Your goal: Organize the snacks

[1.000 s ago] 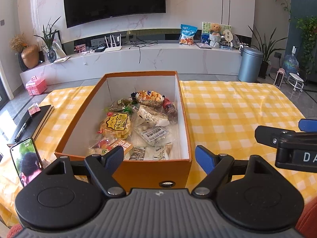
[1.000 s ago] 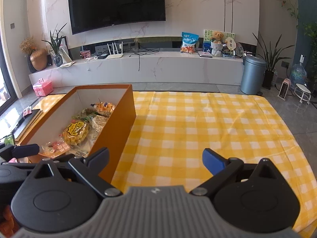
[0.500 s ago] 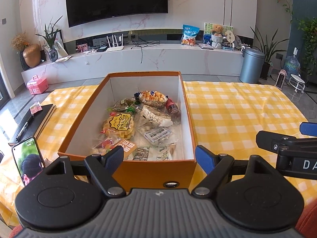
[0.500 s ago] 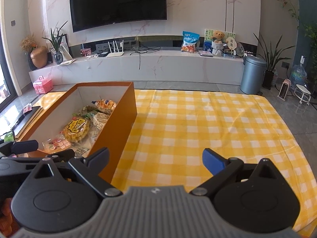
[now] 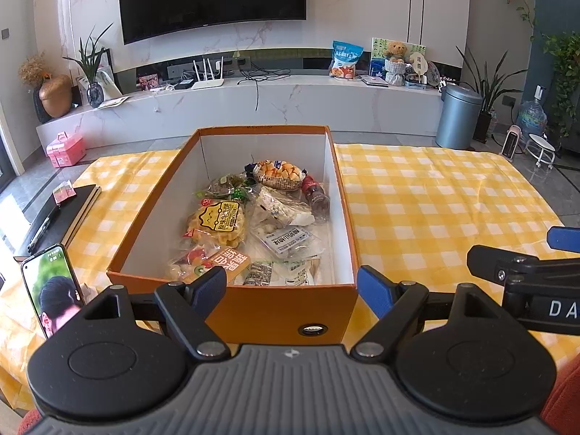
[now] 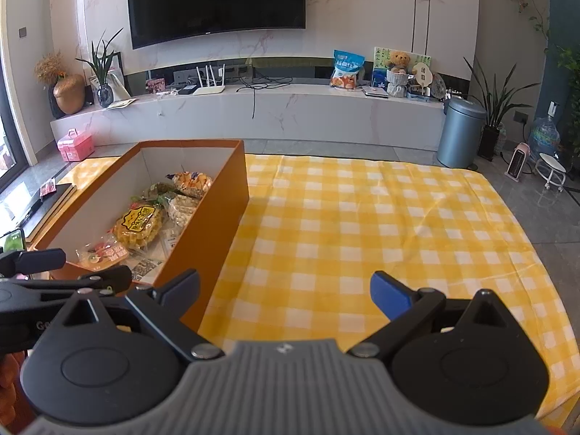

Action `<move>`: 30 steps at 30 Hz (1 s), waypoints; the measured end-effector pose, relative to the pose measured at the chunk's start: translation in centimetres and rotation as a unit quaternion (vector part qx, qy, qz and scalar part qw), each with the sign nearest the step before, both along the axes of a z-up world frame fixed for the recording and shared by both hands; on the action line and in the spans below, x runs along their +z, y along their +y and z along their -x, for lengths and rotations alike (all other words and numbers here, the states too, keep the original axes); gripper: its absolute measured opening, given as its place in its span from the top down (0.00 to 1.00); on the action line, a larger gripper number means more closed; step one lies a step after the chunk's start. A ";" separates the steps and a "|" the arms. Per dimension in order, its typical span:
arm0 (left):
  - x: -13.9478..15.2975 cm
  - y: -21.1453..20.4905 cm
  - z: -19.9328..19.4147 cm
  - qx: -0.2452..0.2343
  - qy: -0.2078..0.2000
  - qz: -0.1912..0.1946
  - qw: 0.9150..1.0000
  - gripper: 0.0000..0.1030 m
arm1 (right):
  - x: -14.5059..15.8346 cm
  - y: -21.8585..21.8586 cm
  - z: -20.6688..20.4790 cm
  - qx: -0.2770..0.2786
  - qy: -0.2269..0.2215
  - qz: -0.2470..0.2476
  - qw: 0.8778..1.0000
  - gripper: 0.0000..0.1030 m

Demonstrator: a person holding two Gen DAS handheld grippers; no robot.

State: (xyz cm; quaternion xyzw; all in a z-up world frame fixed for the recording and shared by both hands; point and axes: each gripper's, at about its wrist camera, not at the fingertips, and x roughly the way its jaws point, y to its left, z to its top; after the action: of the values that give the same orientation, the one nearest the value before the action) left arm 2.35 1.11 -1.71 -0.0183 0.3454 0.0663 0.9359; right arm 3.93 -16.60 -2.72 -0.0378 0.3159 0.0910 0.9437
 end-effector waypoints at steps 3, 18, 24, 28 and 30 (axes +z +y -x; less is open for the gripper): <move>0.0 0.0 0.0 0.000 0.001 0.001 1.000 0.07 | 0.1 0.1 0.1 0.001 0.000 0.002 1.000 0.05; 0.0 -0.1 0.2 -0.003 0.000 0.005 1.000 0.07 | 0.3 0.1 0.4 0.002 -0.003 0.002 1.000 0.05; 0.1 -0.1 0.2 -0.004 0.000 0.005 1.000 0.07 | 0.3 0.2 0.6 0.003 -0.004 0.005 1.000 0.05; 0.1 -0.2 0.2 -0.004 0.001 0.005 1.000 0.07 | 0.3 0.2 0.6 0.002 -0.005 0.005 1.000 0.05; 0.1 -0.2 0.2 -0.004 0.001 0.005 1.000 0.07 | 0.2 0.2 0.6 0.002 -0.004 0.005 1.000 0.05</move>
State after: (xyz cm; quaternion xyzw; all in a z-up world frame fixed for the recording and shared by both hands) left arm 2.16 0.93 -1.63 -0.0215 0.3468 0.0610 0.9357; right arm 3.28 -16.40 -2.47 -0.0432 0.3120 0.0912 0.9447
